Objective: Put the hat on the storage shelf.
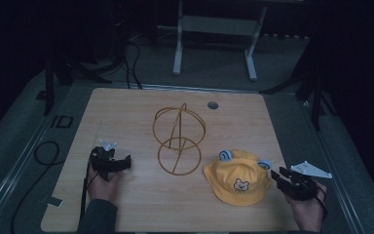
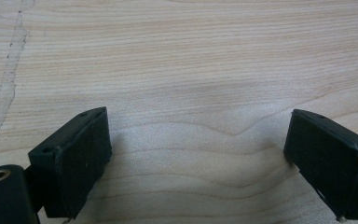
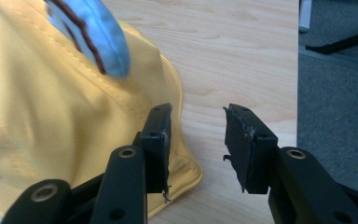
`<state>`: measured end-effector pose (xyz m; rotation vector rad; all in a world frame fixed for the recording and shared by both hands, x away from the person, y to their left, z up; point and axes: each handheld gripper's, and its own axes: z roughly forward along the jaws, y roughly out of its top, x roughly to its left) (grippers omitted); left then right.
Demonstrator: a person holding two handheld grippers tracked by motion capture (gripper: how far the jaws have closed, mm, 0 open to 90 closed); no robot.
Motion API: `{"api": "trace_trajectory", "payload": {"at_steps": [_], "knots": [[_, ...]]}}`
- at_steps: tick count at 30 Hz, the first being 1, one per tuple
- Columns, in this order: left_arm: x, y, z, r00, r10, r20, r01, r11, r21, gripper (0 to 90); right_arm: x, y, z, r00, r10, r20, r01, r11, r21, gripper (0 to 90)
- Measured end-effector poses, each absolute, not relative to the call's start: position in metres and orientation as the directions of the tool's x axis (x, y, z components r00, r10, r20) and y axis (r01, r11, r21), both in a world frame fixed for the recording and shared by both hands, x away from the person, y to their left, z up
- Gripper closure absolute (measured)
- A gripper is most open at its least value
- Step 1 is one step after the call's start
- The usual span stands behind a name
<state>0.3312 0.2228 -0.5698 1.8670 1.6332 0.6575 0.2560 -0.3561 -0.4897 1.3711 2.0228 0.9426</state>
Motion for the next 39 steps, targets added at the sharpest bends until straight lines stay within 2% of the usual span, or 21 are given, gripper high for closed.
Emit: {"api": "trace_trajectory", "payload": {"at_steps": [14, 20, 39], "knots": [[0.331, 0.222, -0.57, 0.132, 0.991, -0.003, 0.712, -0.093, 0.696, 7.3, 0.264, -0.351, -0.443, -0.491, 0.867, -0.083, 0.546, 0.38, 0.747, 52.2], [0.331, 0.222, -0.57, 0.132, 0.991, -0.003, 0.712, -0.093, 0.696, 7.3, 0.267, -0.346, -0.431, -0.534, 0.837, -0.121, 0.535, 0.445, 0.718, 46.7], [0.331, 0.222, -0.57, 0.13, 0.992, -0.002, 0.711, -0.092, 0.697, 7.3, 0.278, -0.326, -0.407, -0.648, 0.751, -0.128, 0.508, 0.551, 0.662, 41.7]]}}
